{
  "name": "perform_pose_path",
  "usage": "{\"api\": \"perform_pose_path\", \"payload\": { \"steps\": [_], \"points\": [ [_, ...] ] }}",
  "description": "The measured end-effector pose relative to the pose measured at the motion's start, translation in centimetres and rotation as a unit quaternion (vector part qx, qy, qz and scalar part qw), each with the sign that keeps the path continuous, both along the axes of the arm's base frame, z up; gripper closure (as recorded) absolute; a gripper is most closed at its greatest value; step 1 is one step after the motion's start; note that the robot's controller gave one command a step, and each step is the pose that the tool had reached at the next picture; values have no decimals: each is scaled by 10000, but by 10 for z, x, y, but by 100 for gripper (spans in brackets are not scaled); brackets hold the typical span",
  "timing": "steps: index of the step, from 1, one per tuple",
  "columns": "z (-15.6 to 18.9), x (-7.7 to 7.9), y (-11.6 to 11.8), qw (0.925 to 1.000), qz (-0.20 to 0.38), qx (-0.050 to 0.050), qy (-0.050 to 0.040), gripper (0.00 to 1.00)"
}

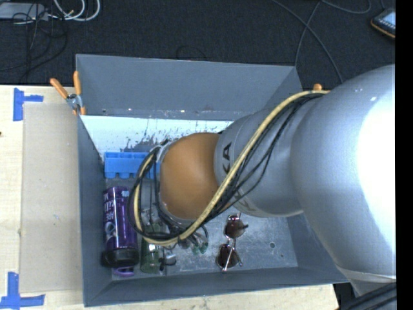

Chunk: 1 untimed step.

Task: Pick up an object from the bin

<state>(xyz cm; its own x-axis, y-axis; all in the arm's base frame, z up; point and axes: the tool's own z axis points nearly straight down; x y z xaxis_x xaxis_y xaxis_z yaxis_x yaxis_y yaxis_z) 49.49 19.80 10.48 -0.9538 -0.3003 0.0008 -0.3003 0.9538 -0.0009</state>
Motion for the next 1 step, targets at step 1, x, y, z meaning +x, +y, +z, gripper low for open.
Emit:
{"api": "perform_pose_path", "payload": {
  "steps": [1],
  "points": [
    [-19, -13, 15, 9977, -678, -19, -28, 100]
  ]
}}
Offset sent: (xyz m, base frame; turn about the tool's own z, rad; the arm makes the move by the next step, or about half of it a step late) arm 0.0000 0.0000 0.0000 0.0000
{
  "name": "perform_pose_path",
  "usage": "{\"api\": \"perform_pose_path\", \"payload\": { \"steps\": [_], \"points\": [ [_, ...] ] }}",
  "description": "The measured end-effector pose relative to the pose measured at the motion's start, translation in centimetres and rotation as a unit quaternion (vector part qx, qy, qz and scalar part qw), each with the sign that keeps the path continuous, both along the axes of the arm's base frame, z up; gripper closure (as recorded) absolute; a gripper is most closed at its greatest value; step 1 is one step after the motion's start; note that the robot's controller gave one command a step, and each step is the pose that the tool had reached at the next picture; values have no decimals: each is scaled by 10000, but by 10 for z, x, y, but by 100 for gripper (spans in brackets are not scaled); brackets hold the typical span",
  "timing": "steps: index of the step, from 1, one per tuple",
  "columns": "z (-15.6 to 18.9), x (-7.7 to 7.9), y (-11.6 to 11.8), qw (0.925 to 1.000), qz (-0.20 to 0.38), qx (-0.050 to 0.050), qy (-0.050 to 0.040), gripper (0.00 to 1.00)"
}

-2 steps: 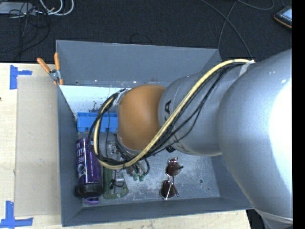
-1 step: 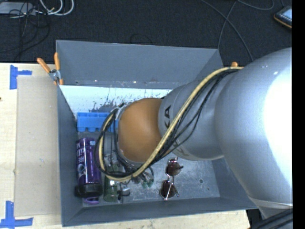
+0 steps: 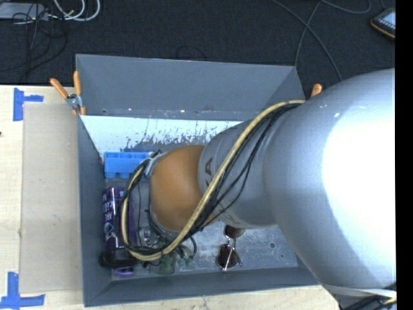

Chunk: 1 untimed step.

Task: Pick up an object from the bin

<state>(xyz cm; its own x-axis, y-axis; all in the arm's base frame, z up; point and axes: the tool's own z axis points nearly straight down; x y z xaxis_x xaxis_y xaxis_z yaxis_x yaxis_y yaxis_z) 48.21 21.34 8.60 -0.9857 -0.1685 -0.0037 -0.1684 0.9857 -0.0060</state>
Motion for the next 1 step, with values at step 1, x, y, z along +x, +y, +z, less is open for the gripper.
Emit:
{"api": "perform_pose_path", "payload": {
  "steps": [1],
  "points": [
    [0, 0, 0, 10000, 0, 0, 0, 100]
  ]
}}
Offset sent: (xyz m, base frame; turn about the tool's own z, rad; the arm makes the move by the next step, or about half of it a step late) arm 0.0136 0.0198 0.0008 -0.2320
